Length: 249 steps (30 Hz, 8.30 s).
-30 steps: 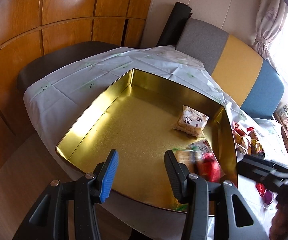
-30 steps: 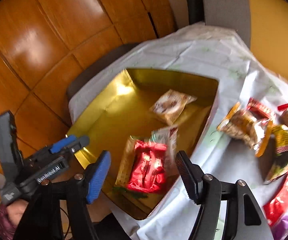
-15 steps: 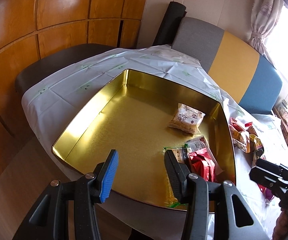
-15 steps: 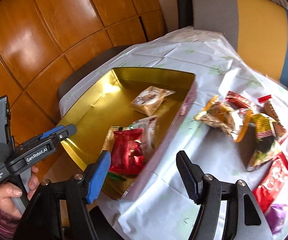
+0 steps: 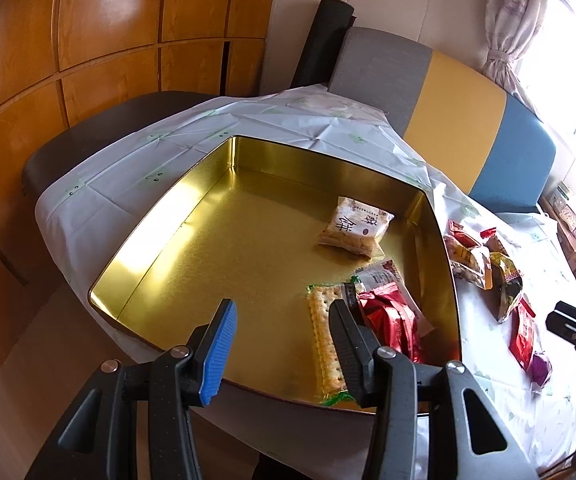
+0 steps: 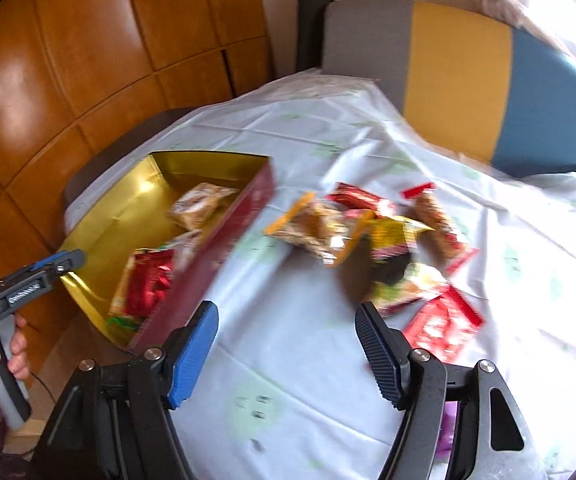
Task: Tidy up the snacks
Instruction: 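Move both open tools away from the tray back over the snack pile, then grasp the clear pumpkin-seed bag with the left tool and lift it, then carry the seed bag into the tray with left tool while right tool grasps purple pack, then carry the purple candy pack into the gold tray and open the right tool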
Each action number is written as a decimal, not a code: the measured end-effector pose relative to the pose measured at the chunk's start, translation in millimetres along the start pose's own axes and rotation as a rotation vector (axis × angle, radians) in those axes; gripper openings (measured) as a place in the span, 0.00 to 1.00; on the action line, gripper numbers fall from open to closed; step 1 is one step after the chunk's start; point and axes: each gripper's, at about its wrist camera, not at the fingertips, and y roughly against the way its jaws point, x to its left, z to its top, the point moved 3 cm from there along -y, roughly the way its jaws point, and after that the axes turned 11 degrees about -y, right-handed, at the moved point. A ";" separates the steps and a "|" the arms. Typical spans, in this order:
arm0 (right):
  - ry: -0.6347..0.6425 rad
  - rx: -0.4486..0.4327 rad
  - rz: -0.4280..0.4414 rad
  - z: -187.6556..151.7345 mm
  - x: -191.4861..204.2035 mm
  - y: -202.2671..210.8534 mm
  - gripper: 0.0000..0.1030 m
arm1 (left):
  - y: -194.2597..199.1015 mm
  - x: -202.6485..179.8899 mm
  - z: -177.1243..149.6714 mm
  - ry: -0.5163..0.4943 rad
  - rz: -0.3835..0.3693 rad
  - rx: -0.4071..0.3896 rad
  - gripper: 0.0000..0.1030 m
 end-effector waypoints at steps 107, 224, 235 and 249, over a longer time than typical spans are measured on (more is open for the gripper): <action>-0.202 0.036 -0.245 4.4 -186.7 24.3 0.78 | -22.4 -251.6 -30.3 -0.703 -0.501 0.134 0.22; 0.168 0.325 -0.223 -59.5 -129.7 -29.9 0.43 | -27.5 -77.6 26.0 -0.146 -0.009 0.071 0.42; 0.132 0.315 -0.215 -59.5 -132.8 -29.2 0.43 | -17.3 -70.3 17.0 -0.153 -0.026 0.054 0.42; -0.017 0.199 -0.235 -17.9 -117.6 -6.3 0.42 | -7.8 -43.6 12.5 -0.124 -0.026 0.018 0.42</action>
